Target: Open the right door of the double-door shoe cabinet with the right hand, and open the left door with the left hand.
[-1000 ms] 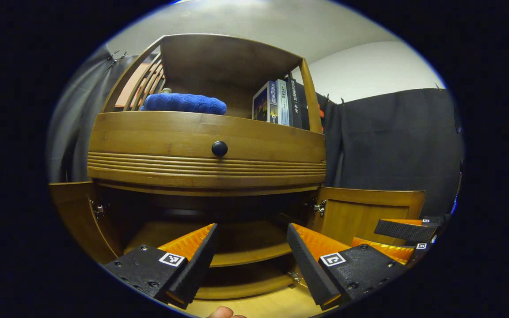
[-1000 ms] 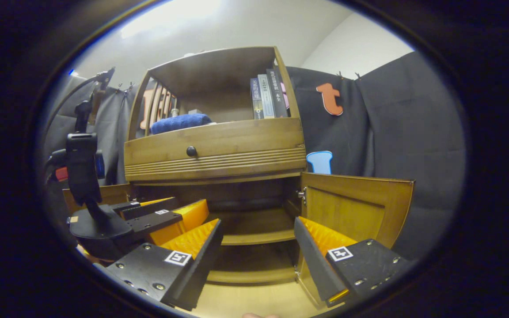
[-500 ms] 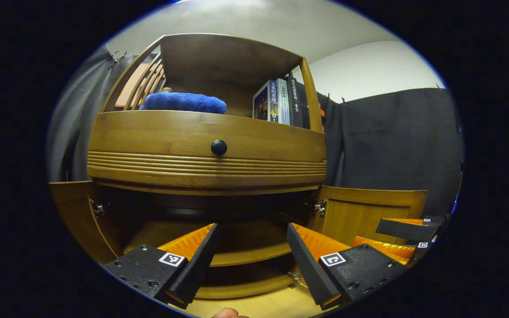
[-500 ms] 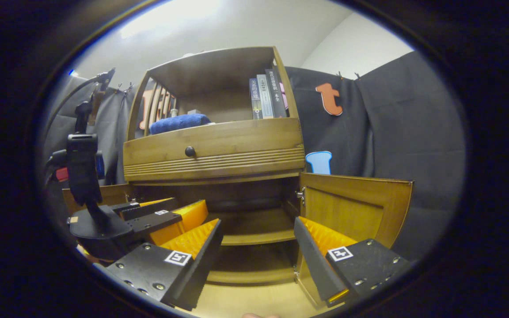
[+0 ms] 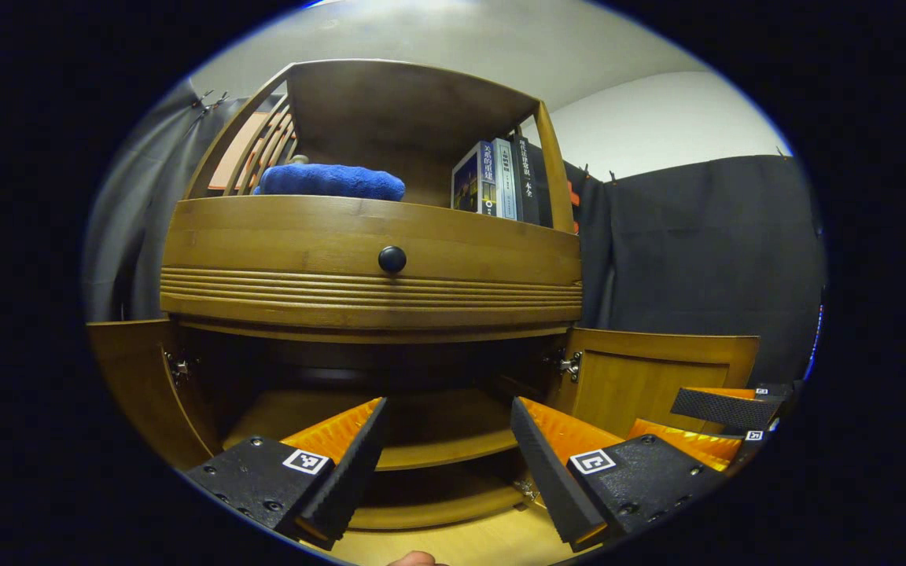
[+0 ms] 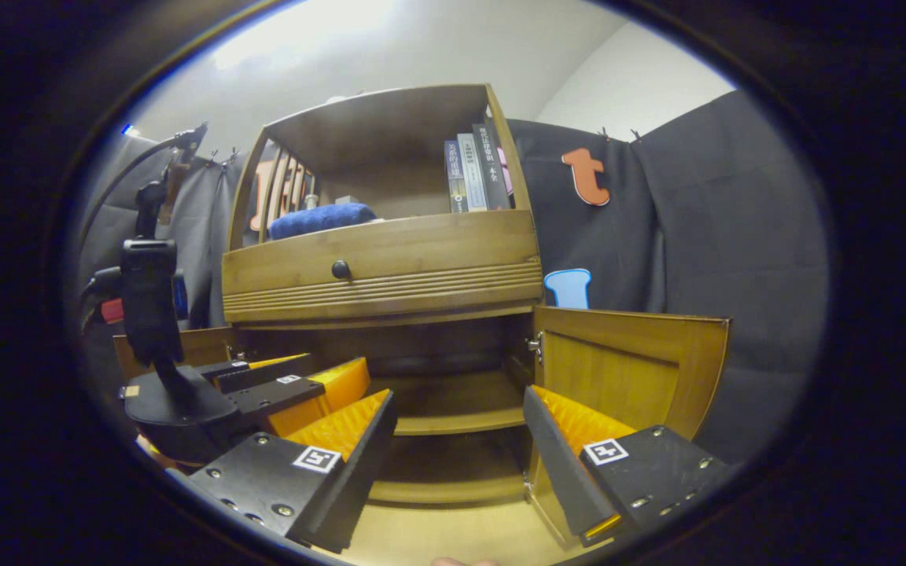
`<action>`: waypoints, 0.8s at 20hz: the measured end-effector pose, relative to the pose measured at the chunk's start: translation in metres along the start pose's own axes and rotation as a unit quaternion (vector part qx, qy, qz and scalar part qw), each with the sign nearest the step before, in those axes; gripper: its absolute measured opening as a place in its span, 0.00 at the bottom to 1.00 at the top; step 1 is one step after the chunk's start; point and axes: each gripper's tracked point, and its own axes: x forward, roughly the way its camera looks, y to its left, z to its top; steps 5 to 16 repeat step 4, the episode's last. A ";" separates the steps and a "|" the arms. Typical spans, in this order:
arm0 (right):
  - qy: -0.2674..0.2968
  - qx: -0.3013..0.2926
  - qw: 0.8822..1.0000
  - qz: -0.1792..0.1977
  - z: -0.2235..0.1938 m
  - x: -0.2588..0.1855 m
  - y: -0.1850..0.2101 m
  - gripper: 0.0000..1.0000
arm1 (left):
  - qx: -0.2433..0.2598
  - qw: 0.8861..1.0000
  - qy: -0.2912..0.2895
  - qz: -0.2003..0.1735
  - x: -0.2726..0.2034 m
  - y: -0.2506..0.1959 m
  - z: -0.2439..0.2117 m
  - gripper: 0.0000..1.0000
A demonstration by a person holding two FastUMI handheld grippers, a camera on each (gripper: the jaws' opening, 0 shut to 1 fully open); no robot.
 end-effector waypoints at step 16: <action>-0.004 0.004 1.000 0.001 0.002 -0.003 0.000 0.89 | 0.002 1.000 0.000 0.002 -0.003 0.000 0.001 0.92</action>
